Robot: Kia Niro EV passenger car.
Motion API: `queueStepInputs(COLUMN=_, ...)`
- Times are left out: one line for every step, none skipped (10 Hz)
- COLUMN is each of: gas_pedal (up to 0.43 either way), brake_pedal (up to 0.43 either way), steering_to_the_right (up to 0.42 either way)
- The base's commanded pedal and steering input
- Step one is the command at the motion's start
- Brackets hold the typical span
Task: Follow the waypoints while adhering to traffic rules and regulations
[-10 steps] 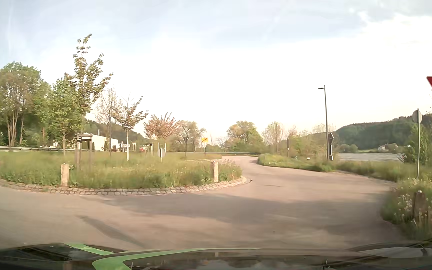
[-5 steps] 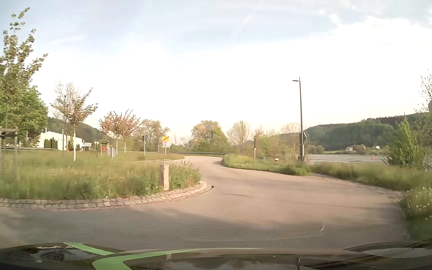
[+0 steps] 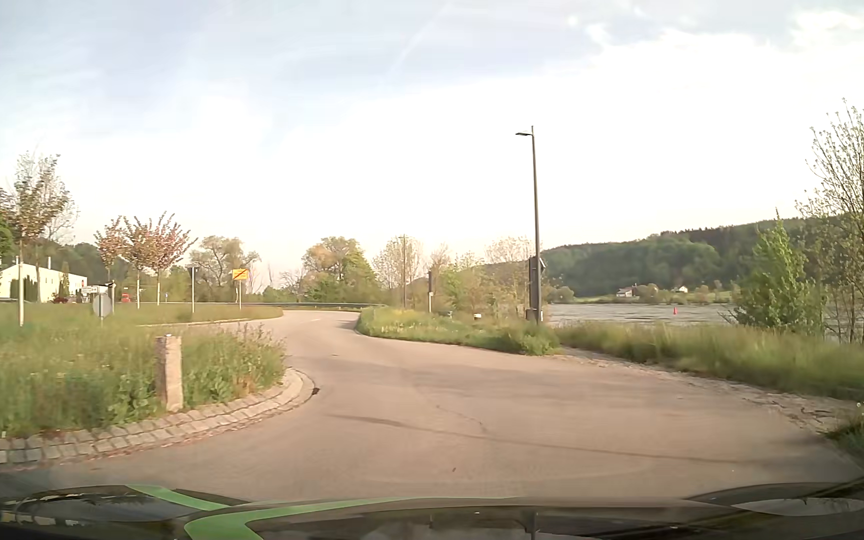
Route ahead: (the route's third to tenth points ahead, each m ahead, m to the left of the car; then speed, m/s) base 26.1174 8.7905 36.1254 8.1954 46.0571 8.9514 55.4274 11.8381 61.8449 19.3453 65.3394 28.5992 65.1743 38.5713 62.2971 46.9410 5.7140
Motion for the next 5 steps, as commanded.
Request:
queueStepInputs(gas_pedal=0.079, brake_pedal=0.000, steering_to_the_right=0.120)
queueStepInputs(gas_pedal=0.079, brake_pedal=0.000, steering_to_the_right=0.088)
queueStepInputs(gas_pedal=0.087, brake_pedal=0.000, steering_to_the_right=0.046)
queueStepInputs(gas_pedal=0.098, brake_pedal=0.000, steering_to_the_right=0.001)
queueStepInputs(gas_pedal=0.110, brake_pedal=0.000, steering_to_the_right=-0.036)
